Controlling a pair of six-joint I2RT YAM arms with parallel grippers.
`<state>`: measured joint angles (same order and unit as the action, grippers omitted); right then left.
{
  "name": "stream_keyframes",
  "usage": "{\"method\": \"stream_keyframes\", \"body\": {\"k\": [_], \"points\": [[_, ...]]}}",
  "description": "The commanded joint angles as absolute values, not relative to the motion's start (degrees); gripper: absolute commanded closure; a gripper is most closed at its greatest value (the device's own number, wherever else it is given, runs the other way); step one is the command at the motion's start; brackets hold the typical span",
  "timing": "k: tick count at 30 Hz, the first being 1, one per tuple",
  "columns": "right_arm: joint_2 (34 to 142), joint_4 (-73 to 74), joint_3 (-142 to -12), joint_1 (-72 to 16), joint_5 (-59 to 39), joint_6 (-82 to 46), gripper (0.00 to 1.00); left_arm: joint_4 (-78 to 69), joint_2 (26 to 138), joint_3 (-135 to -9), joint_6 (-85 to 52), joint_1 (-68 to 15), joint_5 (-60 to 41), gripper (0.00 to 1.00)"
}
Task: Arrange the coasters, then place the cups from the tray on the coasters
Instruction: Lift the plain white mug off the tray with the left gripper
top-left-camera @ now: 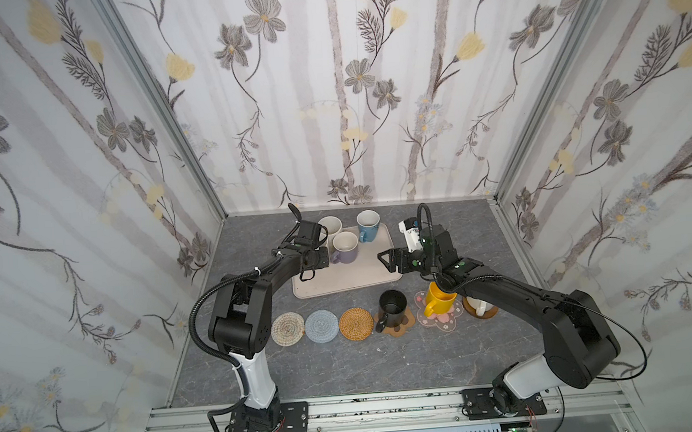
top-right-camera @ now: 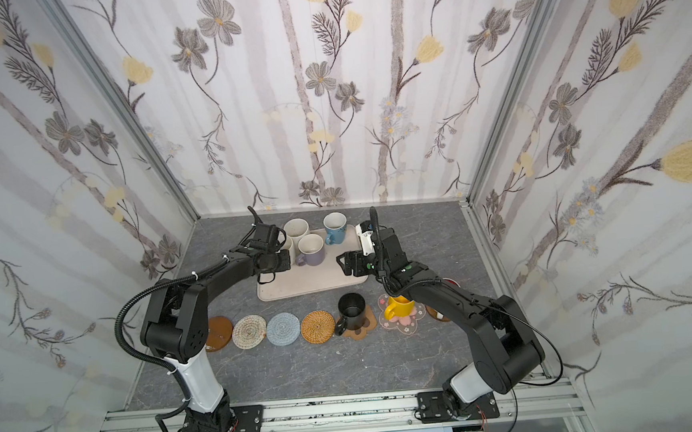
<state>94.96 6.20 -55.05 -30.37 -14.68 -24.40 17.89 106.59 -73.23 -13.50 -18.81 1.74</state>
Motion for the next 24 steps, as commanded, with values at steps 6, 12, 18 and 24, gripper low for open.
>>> {"method": "stream_keyframes", "body": {"k": [6,12,18,24], "points": [[94.9,9.1,-55.1,-30.4,-15.0,-24.3,0.15,18.1,105.6,-73.7,-12.8,-18.8,3.8,0.98],[95.2,8.9,-55.4,-30.5,-15.0,-24.5,0.15,18.1,105.0,-75.4,-13.2,-19.1,4.7,1.0],[94.8,8.4,-55.9,-30.5,-14.8,-24.5,0.15,18.1,102.9,-75.9,-13.1,-19.3,4.8,1.0],[93.4,6.9,-56.8,-30.5,-14.3,-24.5,0.15,18.8,97.8,-74.9,-12.8,-19.8,2.8,1.0]]}}
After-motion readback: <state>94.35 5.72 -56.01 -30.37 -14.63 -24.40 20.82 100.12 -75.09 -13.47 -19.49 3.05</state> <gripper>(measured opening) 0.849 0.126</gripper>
